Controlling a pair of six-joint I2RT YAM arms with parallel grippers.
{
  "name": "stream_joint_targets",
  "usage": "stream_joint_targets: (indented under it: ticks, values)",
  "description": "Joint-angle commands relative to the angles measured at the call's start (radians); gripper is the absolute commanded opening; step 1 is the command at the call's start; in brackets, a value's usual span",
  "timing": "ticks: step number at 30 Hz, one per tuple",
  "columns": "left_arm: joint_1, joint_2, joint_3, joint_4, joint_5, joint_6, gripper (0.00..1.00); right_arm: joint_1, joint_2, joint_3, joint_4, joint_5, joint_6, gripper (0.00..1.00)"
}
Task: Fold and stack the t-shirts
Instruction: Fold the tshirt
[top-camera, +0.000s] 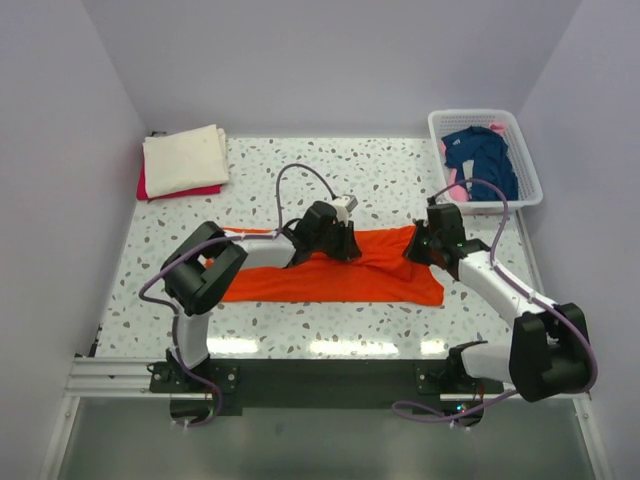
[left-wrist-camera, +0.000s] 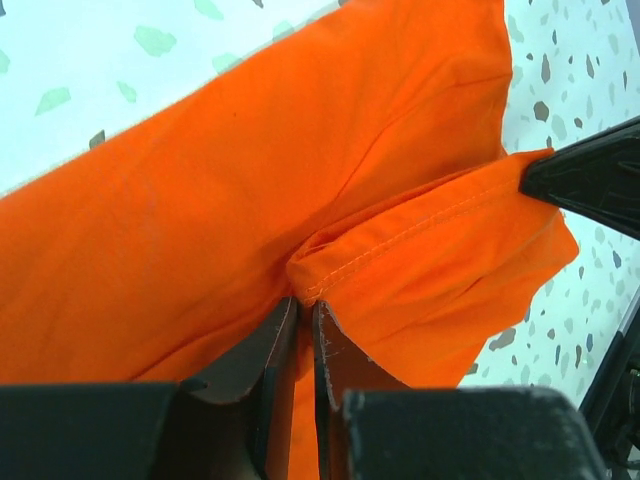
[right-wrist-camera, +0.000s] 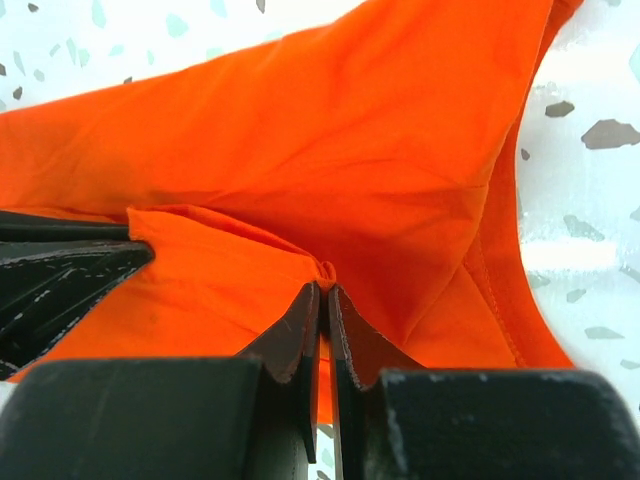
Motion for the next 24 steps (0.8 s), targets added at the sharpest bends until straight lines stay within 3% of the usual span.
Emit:
stream_joint_targets:
  ticks: [1,15,17,19,21,22,24]
  values:
    - [-0.009,-0.084,-0.041,0.075,0.013,-0.004,0.15,0.009,-0.041,-0.016,-0.005,0.003,0.017,0.05]
    - [-0.012,-0.113,-0.113,0.089,0.001,-0.011,0.16,0.044,-0.031,-0.101,0.003,0.075,0.052,0.09]
    - [-0.012,-0.131,-0.118,0.071,-0.007,-0.004,0.25,0.044,-0.031,-0.092,-0.014,0.092,0.048,0.13]
    - [-0.012,-0.151,-0.121,0.051,-0.039,0.001,0.41,0.044,-0.045,-0.072,-0.032,0.11,0.042,0.27]
    - [-0.012,-0.191,-0.122,0.008,-0.079,0.015,0.47,0.044,-0.083,-0.053,-0.069,0.117,0.032,0.41]
    - [-0.011,-0.226,-0.122,-0.014,-0.094,0.016,0.53,0.046,-0.099,-0.033,-0.095,0.121,0.028,0.44]
    - [-0.009,-0.268,-0.124,-0.07,-0.157,0.021,0.55,0.047,-0.137,0.008,-0.121,0.127,0.014,0.48]
